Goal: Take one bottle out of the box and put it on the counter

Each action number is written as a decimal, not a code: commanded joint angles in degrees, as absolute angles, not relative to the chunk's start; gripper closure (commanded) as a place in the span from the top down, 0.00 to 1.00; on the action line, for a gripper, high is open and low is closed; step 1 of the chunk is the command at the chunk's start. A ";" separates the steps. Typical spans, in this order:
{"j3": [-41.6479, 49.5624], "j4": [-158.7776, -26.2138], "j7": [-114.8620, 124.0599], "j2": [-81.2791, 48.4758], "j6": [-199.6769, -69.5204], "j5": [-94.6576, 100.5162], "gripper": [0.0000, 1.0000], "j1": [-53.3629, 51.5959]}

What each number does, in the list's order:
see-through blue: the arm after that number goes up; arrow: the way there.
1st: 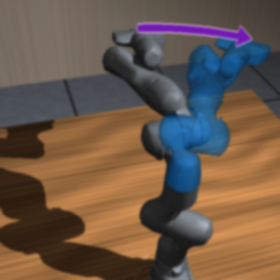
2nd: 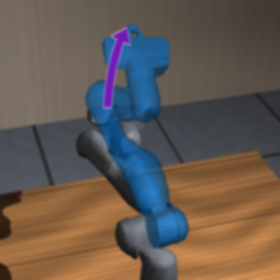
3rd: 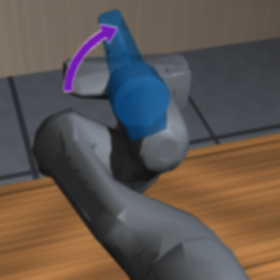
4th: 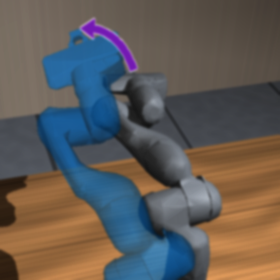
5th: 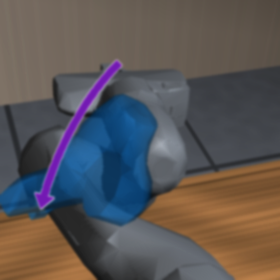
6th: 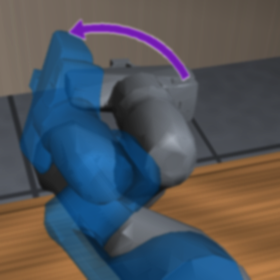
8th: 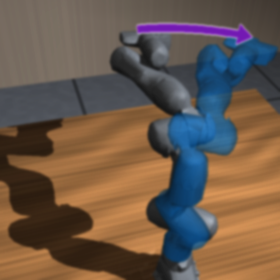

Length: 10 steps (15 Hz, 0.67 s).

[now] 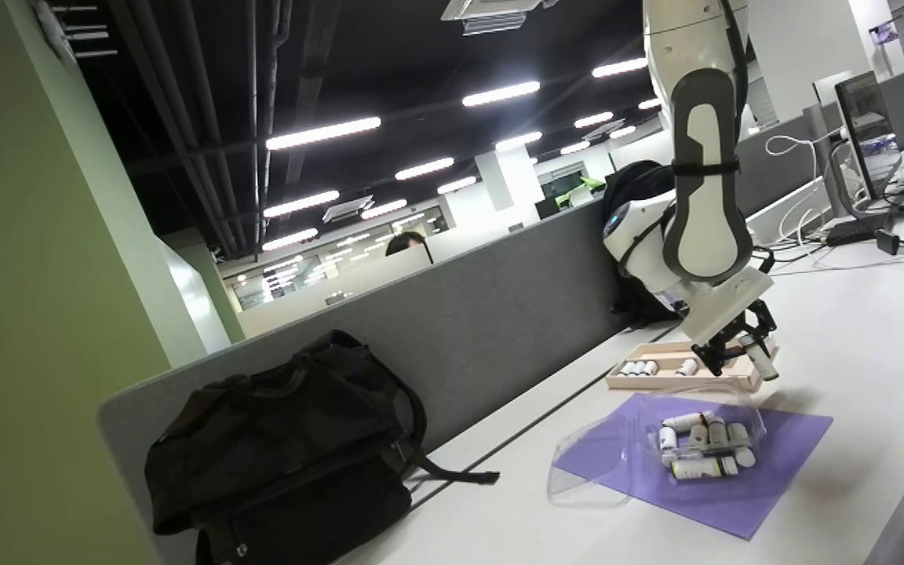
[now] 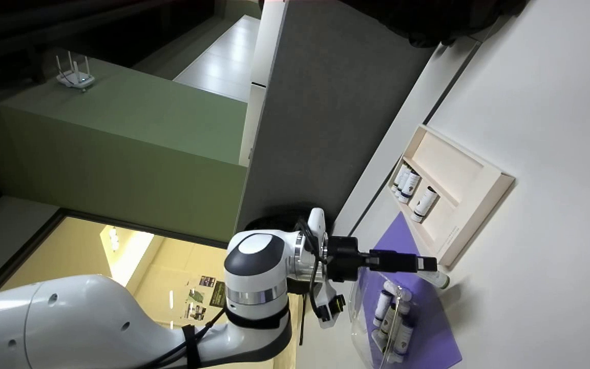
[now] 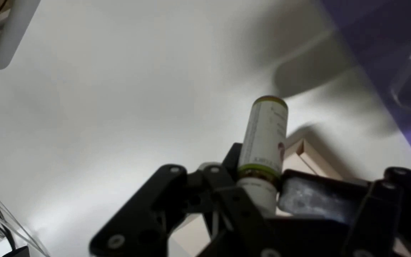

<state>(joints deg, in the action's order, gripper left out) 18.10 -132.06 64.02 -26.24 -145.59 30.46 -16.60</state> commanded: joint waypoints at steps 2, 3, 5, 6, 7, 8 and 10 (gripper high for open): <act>17.40 -133.94 66.22 -26.15 -145.66 33.03 0.08 -16.37; 17.89 -134.22 67.14 -26.28 -146.03 34.10 0.08 -16.89; 18.59 -134.67 69.36 -26.38 -146.76 37.50 0.08 -17.59; 19.26 -134.87 71.77 -26.42 -147.38 40.34 0.08 -18.27; 19.58 -135.07 74.03 -26.34 -147.85 43.22 0.08 -18.59; 19.61 -135.16 76.26 -26.24 -148.12 45.99 0.08 -18.60; 18.84 -135.34 80.36 -26.16 -148.67 50.90 0.08 -17.77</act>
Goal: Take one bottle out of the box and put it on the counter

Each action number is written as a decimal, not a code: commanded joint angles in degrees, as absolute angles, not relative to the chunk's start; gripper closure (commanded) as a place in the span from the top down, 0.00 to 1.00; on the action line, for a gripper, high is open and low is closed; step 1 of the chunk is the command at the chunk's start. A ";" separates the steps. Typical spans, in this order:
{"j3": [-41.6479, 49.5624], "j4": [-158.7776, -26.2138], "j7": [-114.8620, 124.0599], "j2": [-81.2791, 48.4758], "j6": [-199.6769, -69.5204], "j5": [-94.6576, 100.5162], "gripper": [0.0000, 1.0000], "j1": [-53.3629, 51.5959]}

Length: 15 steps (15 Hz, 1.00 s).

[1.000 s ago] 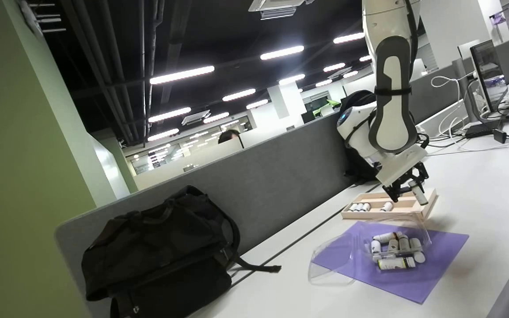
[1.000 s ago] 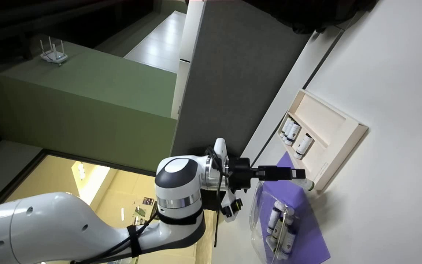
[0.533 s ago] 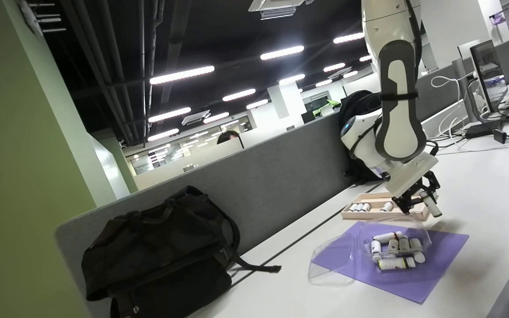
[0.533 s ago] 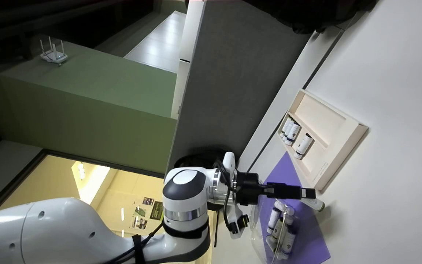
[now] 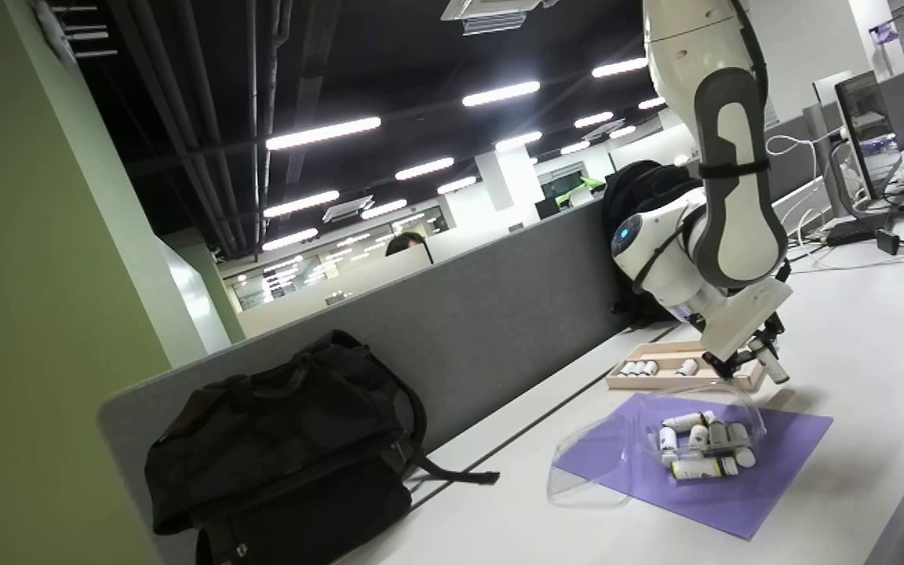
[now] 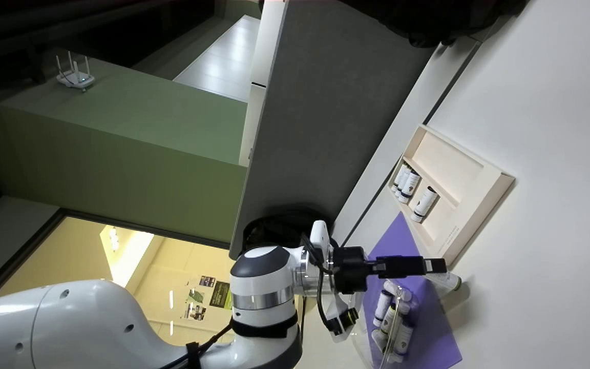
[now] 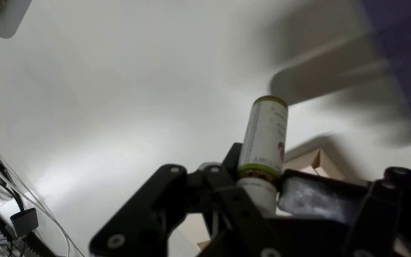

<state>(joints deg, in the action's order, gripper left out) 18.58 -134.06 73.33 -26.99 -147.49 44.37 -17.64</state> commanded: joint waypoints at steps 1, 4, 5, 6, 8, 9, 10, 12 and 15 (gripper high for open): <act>18.25 -135.42 82.29 -26.29 -149.15 53.08 0.08 -17.06; 16.65 -135.98 86.86 -26.44 -152.29 58.62 0.08 -14.79; 16.22 -136.23 88.22 -26.44 -153.91 60.28 0.08 -13.96; 18.98 -136.69 88.89 -26.86 -156.76 60.57 0.08 -16.30; 19.65 -137.01 90.79 -27.19 -161.09 62.71 0.08 -15.82; 20.22 -137.09 91.62 -27.46 -162.94 63.67 0.08 -15.96; 20.83 -137.04 92.43 -27.63 -164.20 64.65 0.08 -16.13; 21.87 -137.04 93.58 -27.85 -166.30 66.20 0.08 -16.43; 22.61 -137.45 93.85 -27.64 -168.05 66.69 0.57 -16.35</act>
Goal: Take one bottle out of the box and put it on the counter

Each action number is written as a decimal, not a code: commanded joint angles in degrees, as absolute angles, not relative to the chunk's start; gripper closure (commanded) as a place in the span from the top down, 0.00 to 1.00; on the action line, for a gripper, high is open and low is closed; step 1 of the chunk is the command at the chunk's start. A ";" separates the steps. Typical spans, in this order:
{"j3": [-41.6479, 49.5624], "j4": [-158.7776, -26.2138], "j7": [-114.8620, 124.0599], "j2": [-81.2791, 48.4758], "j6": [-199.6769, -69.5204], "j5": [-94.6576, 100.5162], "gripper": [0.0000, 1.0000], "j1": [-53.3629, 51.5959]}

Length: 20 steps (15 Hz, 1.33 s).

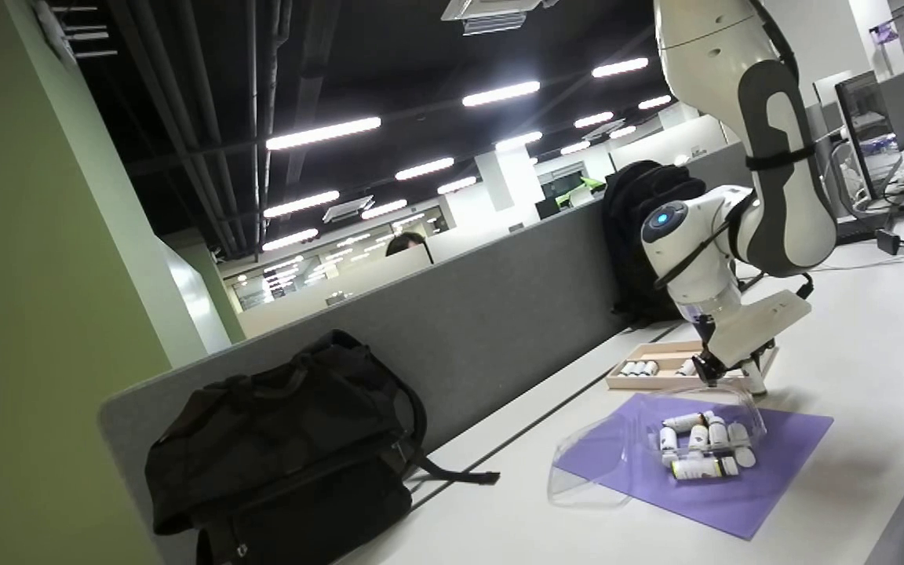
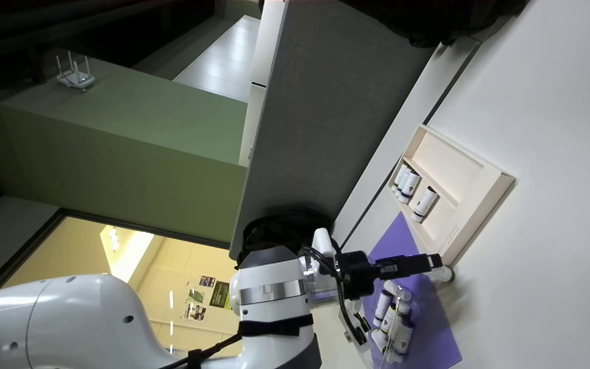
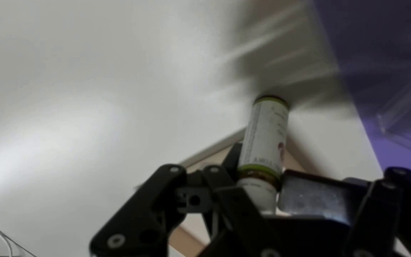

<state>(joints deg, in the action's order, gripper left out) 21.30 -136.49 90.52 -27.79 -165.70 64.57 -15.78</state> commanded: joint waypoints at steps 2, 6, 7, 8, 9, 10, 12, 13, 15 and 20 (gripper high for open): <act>22.55 -137.90 93.12 -27.22 -168.76 65.99 0.58 -16.04; 22.06 -138.95 91.49 -25.80 -169.97 64.39 0.81 -15.39; 21.91 -139.28 91.07 -25.43 -170.26 63.88 0.88 -15.18; 21.70 -139.73 90.48 -24.78 -170.31 63.31 0.93 -14.95; 21.75 -139.99 90.39 -24.25 -170.44 63.13 0.97 -14.95; 21.75 -140.23 90.28 -23.73 -170.52 62.87 0.99 -14.91; 21.72 -140.68 90.03 -22.66 -170.37 62.09 1.00 -14.88; 21.98 -140.79 90.35 -21.95 -170.24 62.23 1.00 -15.13; 22.02 -141.21 90.30 -20.53 -170.23 62.01 1.00 -15.11; 21.64 -140.17 89.66 -21.03 -170.10 60.65 1.00 -15.28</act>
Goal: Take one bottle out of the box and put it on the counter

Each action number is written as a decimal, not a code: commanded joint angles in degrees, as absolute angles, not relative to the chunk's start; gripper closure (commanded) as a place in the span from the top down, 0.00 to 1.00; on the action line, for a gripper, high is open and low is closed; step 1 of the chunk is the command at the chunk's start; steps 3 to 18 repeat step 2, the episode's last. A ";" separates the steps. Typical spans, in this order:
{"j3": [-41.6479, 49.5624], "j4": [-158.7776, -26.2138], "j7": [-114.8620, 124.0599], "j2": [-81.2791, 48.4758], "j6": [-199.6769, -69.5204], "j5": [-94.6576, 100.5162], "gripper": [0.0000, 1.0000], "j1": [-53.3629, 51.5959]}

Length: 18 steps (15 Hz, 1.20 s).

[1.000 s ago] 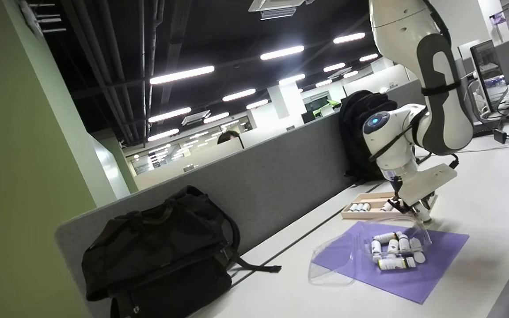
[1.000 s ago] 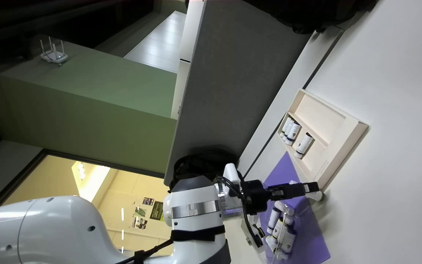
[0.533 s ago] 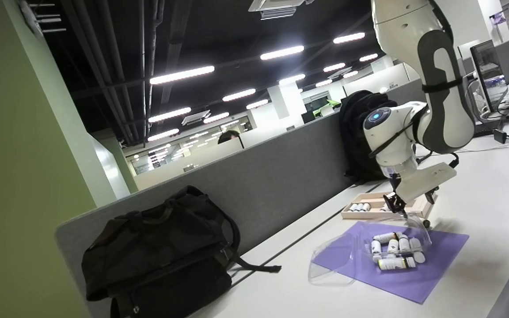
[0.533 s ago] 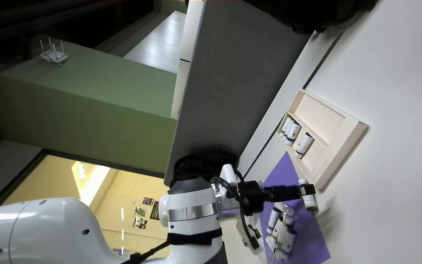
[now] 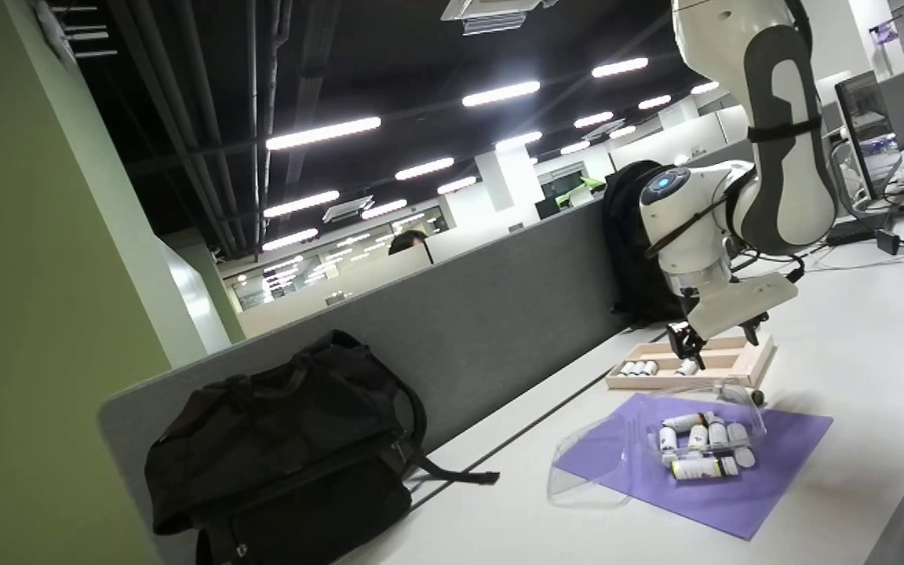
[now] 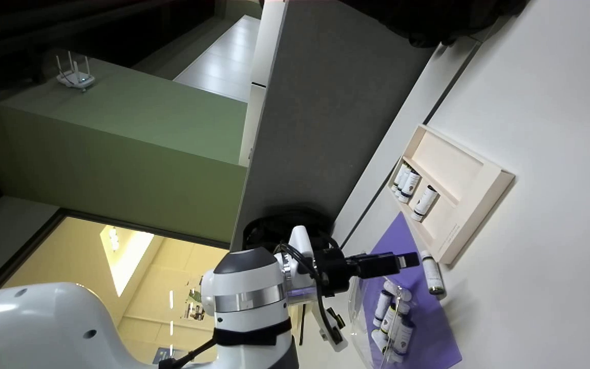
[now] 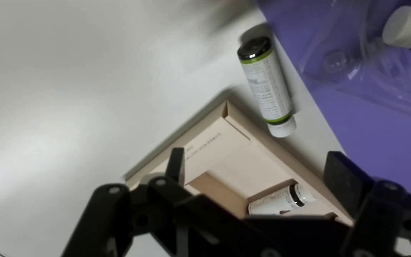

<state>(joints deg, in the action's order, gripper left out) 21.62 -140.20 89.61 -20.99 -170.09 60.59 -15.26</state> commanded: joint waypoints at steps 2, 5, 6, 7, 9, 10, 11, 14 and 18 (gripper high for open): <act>21.50 -140.40 89.22 -20.75 -170.07 60.41 1.00 -15.20; 21.50 -140.40 89.22 -20.75 -170.07 60.41 1.00 -15.20; 21.50 -140.40 89.22 -20.75 -170.07 60.41 1.00 -15.20; 21.50 -140.40 89.22 -20.75 -170.07 60.41 1.00 -15.20; 21.50 -140.40 89.22 -20.75 -170.07 60.41 1.00 -15.20; 21.50 -140.40 89.22 -20.75 -170.07 60.41 1.00 -15.20; 21.50 -140.40 89.22 -20.75 -170.07 60.41 1.00 -15.20; 21.50 -140.40 89.22 -20.75 -170.07 60.41 1.00 -15.20; 21.50 -140.40 89.22 -20.75 -170.07 60.41 1.00 -15.20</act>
